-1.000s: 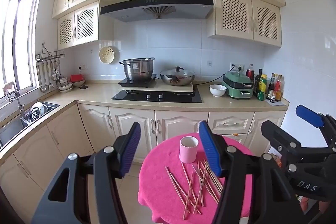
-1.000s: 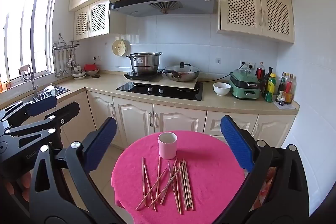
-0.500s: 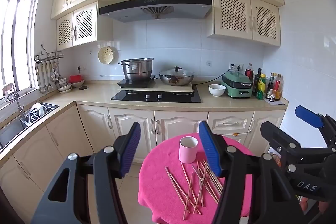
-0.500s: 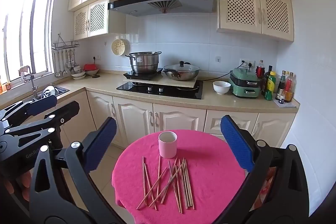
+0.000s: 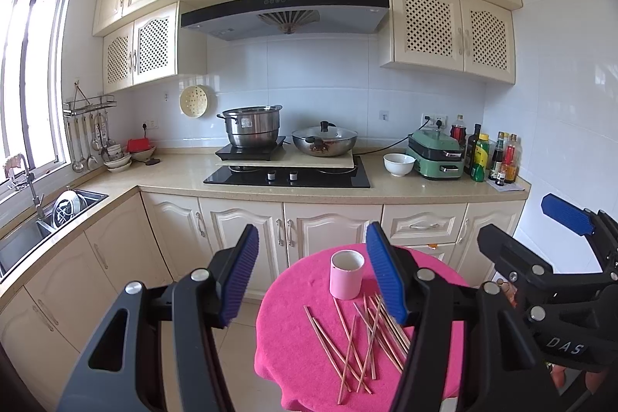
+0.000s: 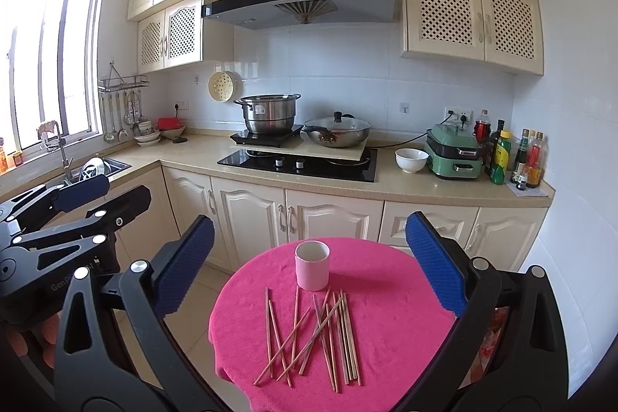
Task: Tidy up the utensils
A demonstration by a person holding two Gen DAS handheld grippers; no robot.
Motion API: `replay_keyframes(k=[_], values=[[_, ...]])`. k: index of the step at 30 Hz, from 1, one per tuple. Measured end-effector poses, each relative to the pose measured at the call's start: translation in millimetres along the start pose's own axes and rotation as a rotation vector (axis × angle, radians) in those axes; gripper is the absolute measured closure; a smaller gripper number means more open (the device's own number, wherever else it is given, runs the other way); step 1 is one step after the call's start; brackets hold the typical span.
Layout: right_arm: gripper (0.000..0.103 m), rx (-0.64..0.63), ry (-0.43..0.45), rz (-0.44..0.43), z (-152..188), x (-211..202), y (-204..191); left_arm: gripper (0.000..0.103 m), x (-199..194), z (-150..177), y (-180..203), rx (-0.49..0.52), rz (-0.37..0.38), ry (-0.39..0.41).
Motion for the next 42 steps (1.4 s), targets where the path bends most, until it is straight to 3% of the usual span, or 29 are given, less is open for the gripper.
replay_keyframes(k=[42], values=[[0.006,0.018,-0.015,-0.004,-1,7,4,0.045,11,-1,-4,-0.003,0.003,-0.019]])
Point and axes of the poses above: each gripper's, at about its wrist camera, not at the fingertips, and x roughly the way its jaws point, y to its right, z to its underside, the point moved 9 cm from there along x, roughly the way its jaws point, and after that the axes turned 9 degrees about -x, right-handed, at the moved point
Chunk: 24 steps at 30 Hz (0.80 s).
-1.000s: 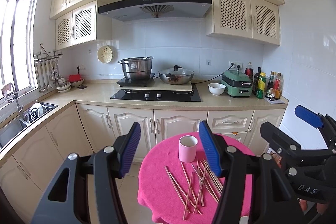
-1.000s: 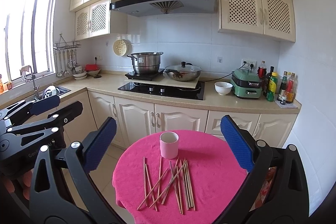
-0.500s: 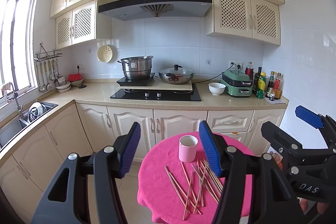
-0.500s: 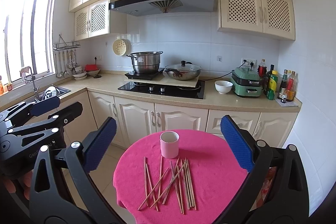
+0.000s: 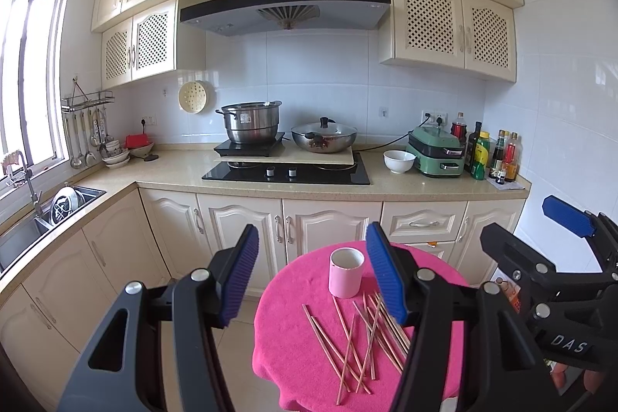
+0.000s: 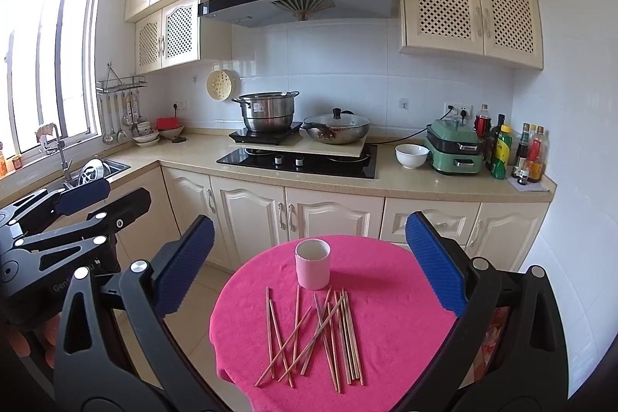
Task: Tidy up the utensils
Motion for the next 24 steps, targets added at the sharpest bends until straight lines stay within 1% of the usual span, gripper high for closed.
replay_keyframes(k=[14,24], values=[[0.006,0.007,-0.013,-0.005,2,5,4,0.045,3,6,1,0.006,-0.002,-0.005],[0.006,0.018,-0.025,-0.006,7,11,7,0.045,13,9,4,0.013,0.002,-0.017]])
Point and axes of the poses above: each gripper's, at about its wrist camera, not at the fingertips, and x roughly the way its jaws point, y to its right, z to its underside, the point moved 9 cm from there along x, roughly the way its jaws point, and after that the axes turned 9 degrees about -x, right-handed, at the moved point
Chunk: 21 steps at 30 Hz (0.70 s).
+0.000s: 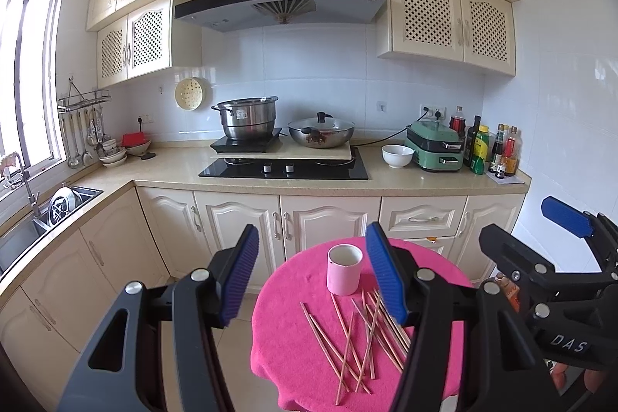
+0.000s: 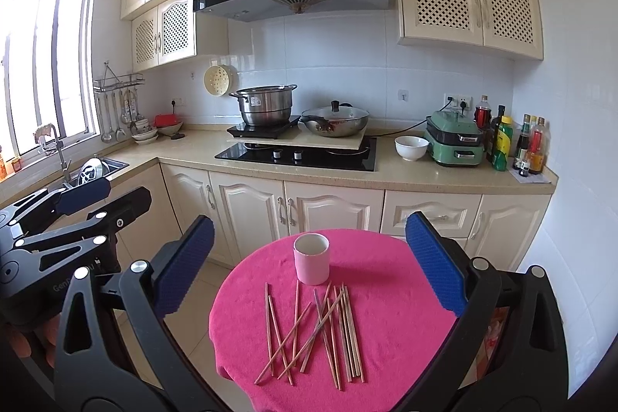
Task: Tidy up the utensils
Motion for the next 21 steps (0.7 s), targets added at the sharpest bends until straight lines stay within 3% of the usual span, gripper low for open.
replay_keyframes(k=[21], values=[[0.006,0.018,-0.066,-0.020,13,45,7,0.045,47,17,3,0.011,-0.006,-0.071]])
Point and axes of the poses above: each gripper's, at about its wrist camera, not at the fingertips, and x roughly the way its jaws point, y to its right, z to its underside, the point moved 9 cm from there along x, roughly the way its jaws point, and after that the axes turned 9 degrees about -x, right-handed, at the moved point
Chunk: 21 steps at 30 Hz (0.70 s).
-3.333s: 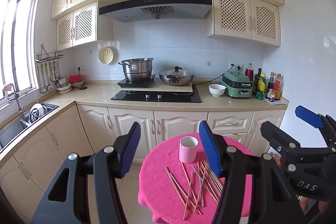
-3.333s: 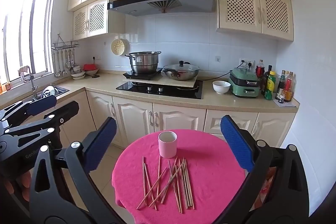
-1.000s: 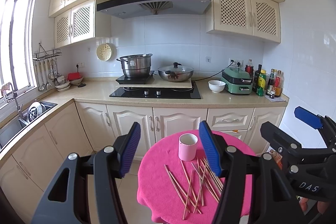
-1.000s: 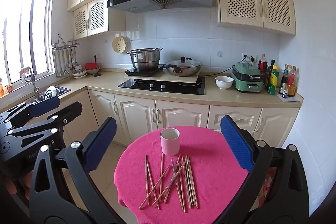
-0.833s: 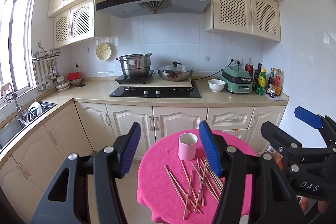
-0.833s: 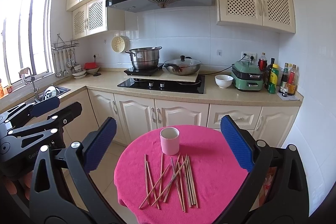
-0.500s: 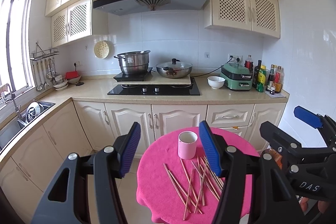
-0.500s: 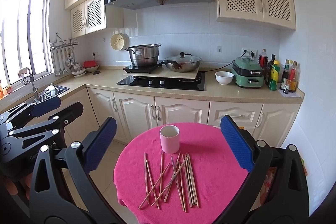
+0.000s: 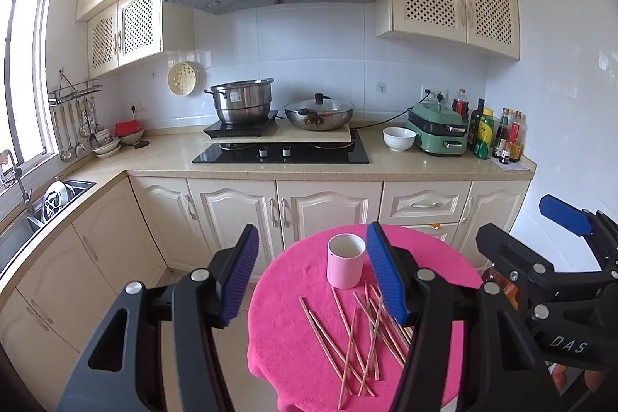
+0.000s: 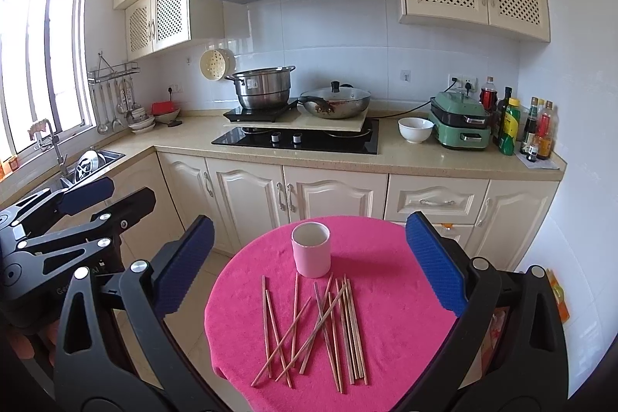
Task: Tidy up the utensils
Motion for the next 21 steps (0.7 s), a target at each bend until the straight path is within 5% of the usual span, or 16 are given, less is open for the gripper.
replay_keyframes(k=[10,21], values=[[0.006,0.019,-0.123,-0.026,34,58,16,0.045,71,40,-9,-0.041,-0.010,-0.178],[0.006,0.046,-0.370,-0.053,117,154,46,0.045,192,148,-42,-0.172,-0.065,-0.542]])
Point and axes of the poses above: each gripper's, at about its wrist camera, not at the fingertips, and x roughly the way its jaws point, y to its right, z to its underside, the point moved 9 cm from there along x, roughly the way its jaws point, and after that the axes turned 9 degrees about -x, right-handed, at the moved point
